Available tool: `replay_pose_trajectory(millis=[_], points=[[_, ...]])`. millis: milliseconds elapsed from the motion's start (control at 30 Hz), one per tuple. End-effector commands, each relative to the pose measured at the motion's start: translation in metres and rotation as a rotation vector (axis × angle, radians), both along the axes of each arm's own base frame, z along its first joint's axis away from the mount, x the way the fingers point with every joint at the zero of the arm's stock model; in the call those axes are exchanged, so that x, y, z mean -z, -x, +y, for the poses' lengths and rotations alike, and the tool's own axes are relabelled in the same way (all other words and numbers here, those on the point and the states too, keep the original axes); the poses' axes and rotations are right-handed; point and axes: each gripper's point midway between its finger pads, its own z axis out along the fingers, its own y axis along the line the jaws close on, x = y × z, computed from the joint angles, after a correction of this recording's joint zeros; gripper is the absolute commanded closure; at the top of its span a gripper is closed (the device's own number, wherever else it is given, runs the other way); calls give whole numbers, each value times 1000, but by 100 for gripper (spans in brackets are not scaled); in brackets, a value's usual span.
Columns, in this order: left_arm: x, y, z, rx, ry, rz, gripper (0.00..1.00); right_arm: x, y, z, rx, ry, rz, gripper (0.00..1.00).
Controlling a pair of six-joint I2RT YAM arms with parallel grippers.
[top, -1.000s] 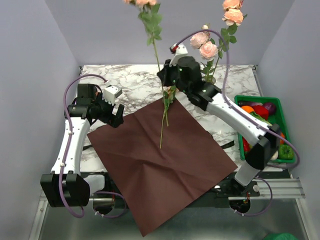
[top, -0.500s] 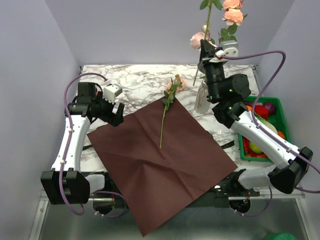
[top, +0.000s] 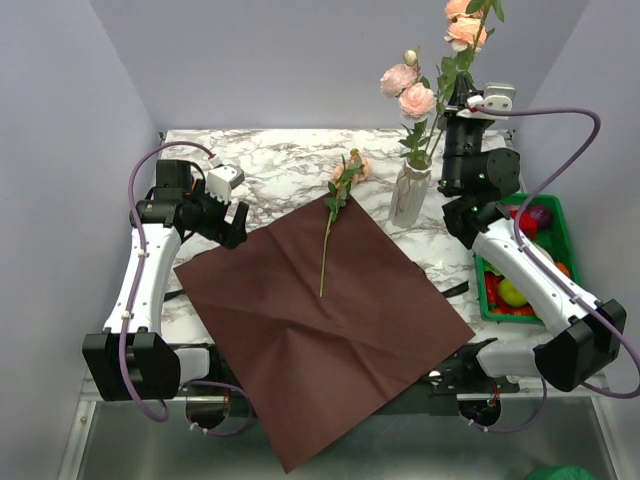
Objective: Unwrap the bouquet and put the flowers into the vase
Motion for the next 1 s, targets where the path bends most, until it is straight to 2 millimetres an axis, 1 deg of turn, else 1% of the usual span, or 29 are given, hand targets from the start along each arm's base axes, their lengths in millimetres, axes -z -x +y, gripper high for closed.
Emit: replay_pose_trajectory(millis=[0,133,267,300,367,433,500,533,600,633,733,767,867,900,933,967], points=[[-9,-4,-1,14,11,-16,1,-4,-2,-12,17,-65,-48,99],[-8,-4,-1,22,4,-16,1,3,-12,-15,20,-74,-44,99],[-7,-6,1,25,-4,-16,1,17,-23,-16,14,-96,-27,99],[-8,-6,1,26,-5,-18,1,25,-27,-14,13,-91,-10,99],[-8,-6,1,25,-8,-16,1,33,-31,-12,5,-99,0,99],[-9,-7,1,28,-9,-20,1,51,-36,-12,15,-99,32,99],[-10,-7,1,28,-9,-24,1,57,-38,-13,23,-111,30,99],[-9,-6,2,27,-12,-22,1,68,-42,-13,33,-108,49,99],[-11,-5,1,28,-11,-27,1,71,-44,-14,45,-110,48,99],[-12,-5,1,29,-12,-31,1,78,-48,-14,52,-107,61,99],[-14,-3,1,30,-13,-36,1,85,-52,-12,46,-116,74,99],[-15,-1,1,33,-14,-38,1,91,-54,-10,38,-124,86,99],[-16,0,2,33,-18,-40,1,103,-52,-11,25,-159,120,99],[-16,0,2,36,-21,-42,1,113,-52,-10,21,-160,141,99],[-16,1,2,35,-22,-42,1,117,-51,-12,25,-167,157,99],[-16,2,2,37,-22,-42,1,126,-51,-12,23,-183,189,96]])
